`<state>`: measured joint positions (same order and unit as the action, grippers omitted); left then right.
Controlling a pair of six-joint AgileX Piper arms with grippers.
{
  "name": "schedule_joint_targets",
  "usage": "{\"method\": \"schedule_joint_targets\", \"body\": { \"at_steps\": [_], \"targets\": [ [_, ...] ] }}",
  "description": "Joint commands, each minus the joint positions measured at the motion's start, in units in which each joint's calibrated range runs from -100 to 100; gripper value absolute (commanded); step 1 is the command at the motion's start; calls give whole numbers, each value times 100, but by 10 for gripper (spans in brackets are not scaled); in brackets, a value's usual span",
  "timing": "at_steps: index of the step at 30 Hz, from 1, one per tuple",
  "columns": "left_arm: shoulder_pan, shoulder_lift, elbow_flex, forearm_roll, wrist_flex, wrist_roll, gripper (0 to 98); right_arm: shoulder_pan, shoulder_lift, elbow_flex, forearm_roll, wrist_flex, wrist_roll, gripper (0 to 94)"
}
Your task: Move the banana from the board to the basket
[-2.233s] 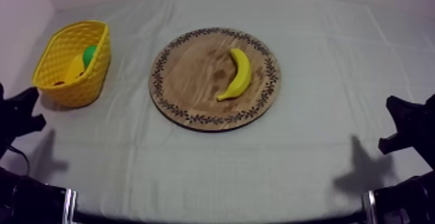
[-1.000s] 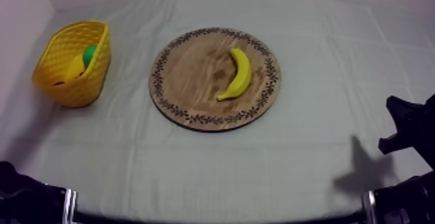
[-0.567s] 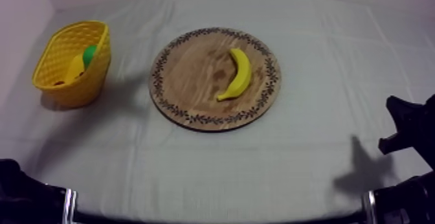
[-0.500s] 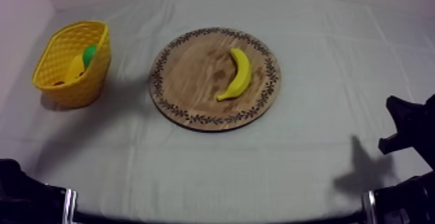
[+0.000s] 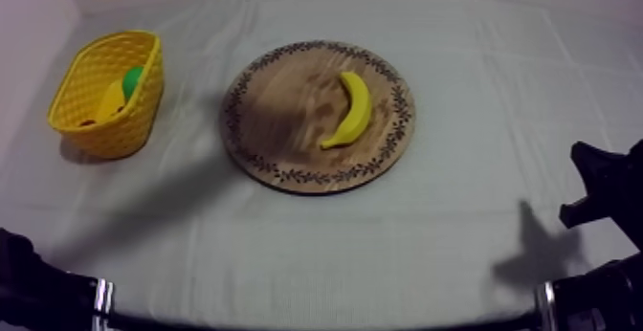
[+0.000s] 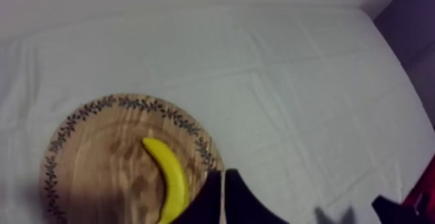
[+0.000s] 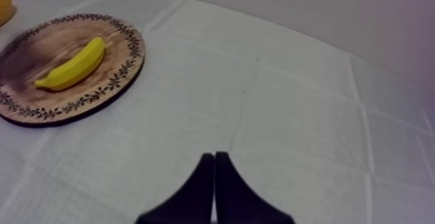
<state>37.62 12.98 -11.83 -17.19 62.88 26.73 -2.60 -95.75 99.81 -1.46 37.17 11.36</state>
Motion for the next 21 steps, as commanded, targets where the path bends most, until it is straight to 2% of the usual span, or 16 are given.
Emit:
{"method": "schedule_joint_targets", "body": {
  "at_steps": [1,6,11,16,18,21],
  "targets": [
    [3,406,-492,34,220,113,0,0,0,-3,2,0,-1,3],
    [-11,886,-982,42,472,234,0,0,0,-3,2,0,-1,3],
    [-56,1079,-984,-29,369,280,9,0,0,-3,2,0,-1,3],
    [-81,1119,-970,7,522,193,453,0,0,-3,2,0,-1,3],
    [-88,1124,-1008,24,642,180,554,0,0,-3,2,0,-1,3],
    [-101,1118,-1035,53,776,148,633,0,0,-3,2,0,-1,3]
  ]
}}
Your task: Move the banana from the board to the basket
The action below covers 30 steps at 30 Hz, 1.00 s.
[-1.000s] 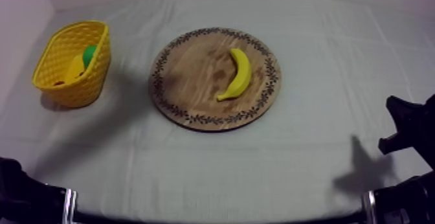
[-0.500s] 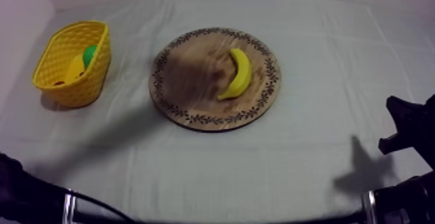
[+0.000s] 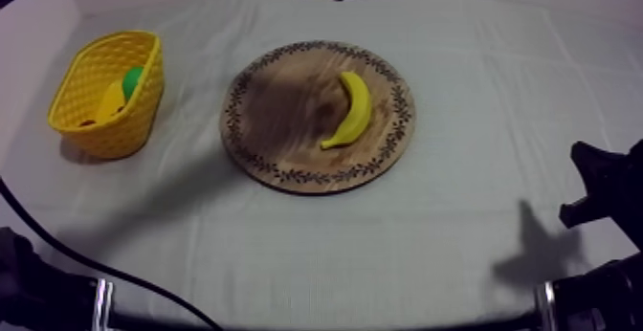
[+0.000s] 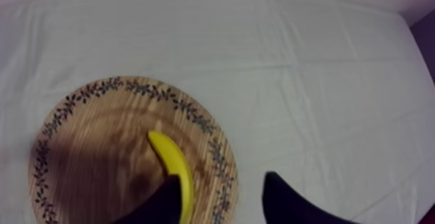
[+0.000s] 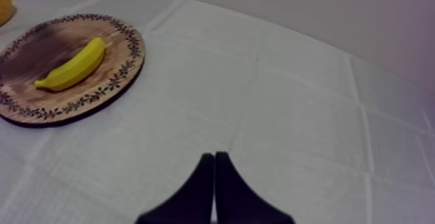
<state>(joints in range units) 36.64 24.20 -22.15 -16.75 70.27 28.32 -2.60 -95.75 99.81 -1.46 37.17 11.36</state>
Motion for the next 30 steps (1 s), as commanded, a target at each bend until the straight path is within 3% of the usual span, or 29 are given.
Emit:
{"method": "schedule_joint_targets", "body": {
  "at_steps": [1,15,30],
  "targets": [
    [-8,-6,-8,27,87,-27,650,0,0,-3,2,0,-1,3],
    [-43,28,128,265,744,-66,690,0,0,-3,2,0,-1,3],
    [-77,725,1091,304,94,96,672,0,0,-3,2,0,-1,3]
  ]
}}
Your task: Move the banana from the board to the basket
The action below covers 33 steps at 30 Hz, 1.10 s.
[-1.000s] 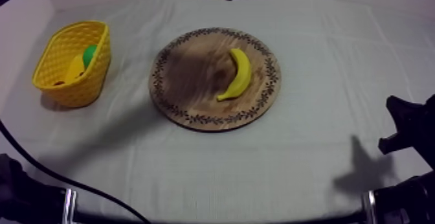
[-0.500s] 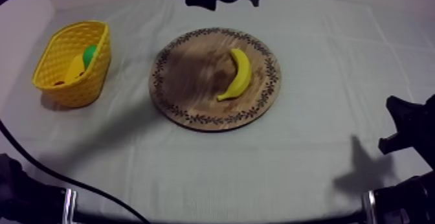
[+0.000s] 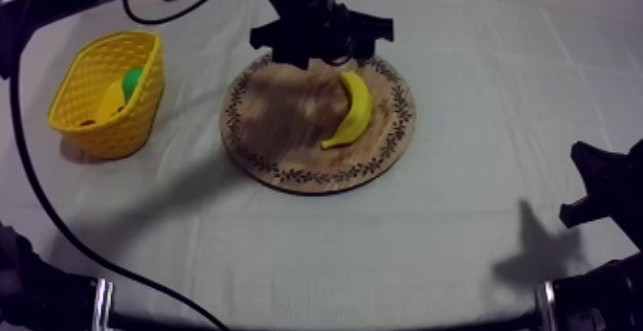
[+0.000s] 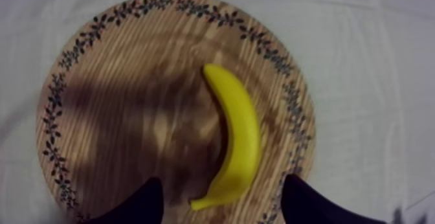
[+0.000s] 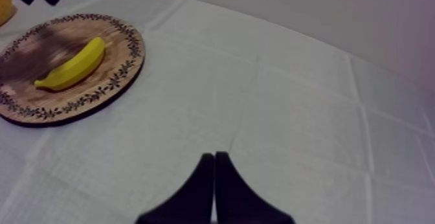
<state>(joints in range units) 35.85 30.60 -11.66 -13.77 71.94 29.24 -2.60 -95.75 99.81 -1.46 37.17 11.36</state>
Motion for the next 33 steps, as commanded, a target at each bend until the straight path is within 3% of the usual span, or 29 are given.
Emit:
{"method": "schedule_joint_targets", "body": {
  "at_steps": [1,16,27,33],
  "targets": [
    [2,161,81,12,-142,15,671,0,0,-3,2,0,-1,3],
    [28,1427,-599,167,-596,60,641,0,0,-3,2,0,-1,3],
    [102,2156,-1129,108,-778,84,612,0,0,-3,2,0,-1,3],
    [109,2375,-1316,87,-799,49,539,0,0,-3,2,0,-1,3]
  ]
}}
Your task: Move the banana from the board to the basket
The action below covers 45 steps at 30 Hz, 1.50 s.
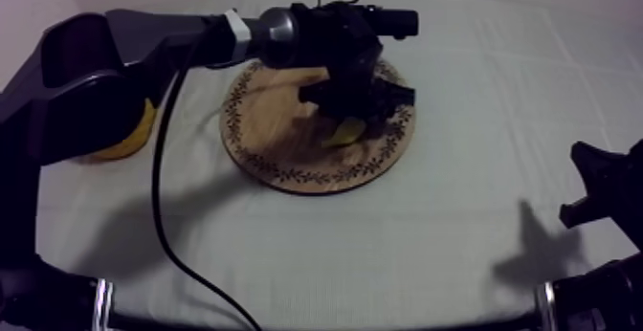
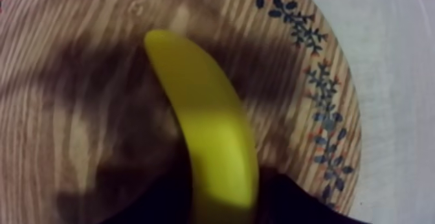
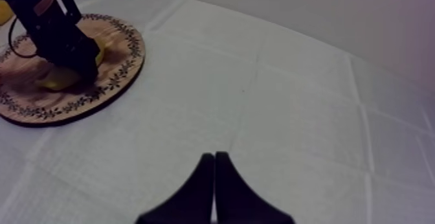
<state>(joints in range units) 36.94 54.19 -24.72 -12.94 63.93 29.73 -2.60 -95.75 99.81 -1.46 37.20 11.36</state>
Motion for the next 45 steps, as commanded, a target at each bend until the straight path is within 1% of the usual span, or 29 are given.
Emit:
{"method": "schedule_joint_targets", "body": {
  "at_steps": [1,2,7,9,11,13,17,22,25,30,35,38,45],
  "targets": [
    [1,39,-35,-1,-4,-5,519,0,0,-3,2,-2,-1,3],
    [-1,57,-60,-5,-19,-27,483,0,0,-3,2,-2,-1,3],
    [-13,89,-93,-49,-197,-143,231,0,0,-3,2,-2,-1,3],
    [-23,72,-94,-63,-234,-171,151,0,0,-3,2,-2,-1,3],
    [-35,30,-73,-70,-253,-193,105,0,0,-3,2,-2,-1,3],
    [-54,-54,-13,-61,-262,-225,84,0,0,-3,2,-2,-1,3],
    [-122,-454,299,-17,-284,-342,56,0,0,-3,2,-2,-1,3],
    [-296,-1496,1096,128,-366,-683,27,0,0,-3,2,-2,-1,3],
    [-427,-2302,1713,165,-438,-887,38,0,0,-3,2,-2,-1,3],
    [-708,-3666,2713,200,-457,-1228,85,0,0,-3,2,-2,-3,3],
    [-1030,-4862,3340,196,-12,-1567,124,0,0,-3,2,-2,-1,3],
    [-1210,-5430,3488,150,317,-1699,136,0,0,-3,2,-2,-1,3],
    [-1537,-6169,3395,-197,826,-1634,121,0,0,-3,2,-2,-1,3]
  ]
}}
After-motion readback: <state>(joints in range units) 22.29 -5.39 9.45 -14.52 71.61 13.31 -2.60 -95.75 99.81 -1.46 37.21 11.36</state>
